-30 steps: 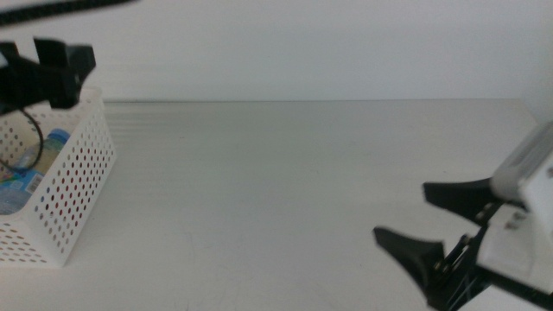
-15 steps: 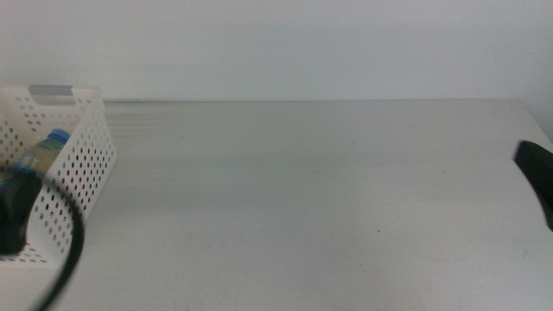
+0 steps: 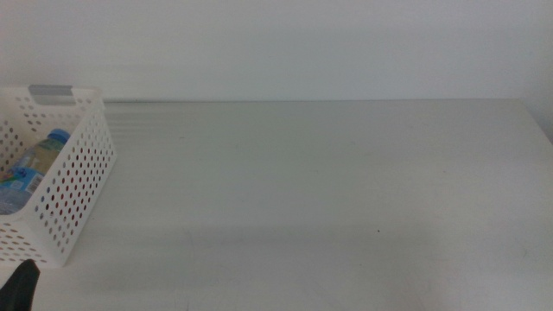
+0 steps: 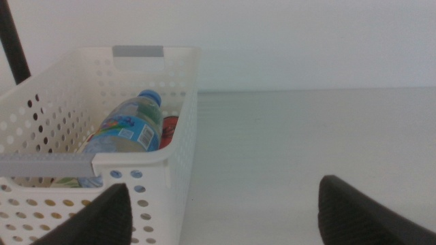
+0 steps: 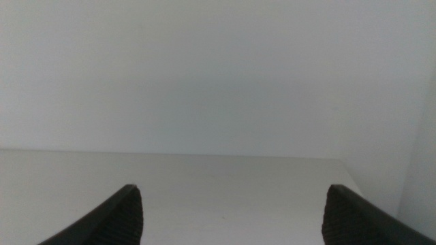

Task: Use arms to grab the bottles and put them into the dustbin to the left of the table.

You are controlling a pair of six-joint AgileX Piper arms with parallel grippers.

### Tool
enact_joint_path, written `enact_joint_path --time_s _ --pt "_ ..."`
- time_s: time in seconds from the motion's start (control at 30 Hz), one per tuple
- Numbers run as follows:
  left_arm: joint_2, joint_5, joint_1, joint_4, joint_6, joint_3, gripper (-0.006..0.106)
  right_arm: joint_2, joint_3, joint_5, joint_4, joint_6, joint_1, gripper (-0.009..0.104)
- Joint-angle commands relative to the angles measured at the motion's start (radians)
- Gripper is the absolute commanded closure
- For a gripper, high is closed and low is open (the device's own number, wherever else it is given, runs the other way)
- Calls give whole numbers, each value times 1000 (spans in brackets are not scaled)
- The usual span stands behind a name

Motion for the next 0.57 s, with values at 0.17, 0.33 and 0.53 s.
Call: enact_joint_path --time_s 0.17,0.33,0.53 --pt "-65 -81 4 0 -15 53 10 -141 60 -28 -4 -9 -36 11" --pt "-64 -74 16 0 -15 97 10 -141 60 -36 -3 -9 -36 11" --pt "-64 -78 16 0 -15 95 10 -141 60 -33 -3 -9 -36 11"
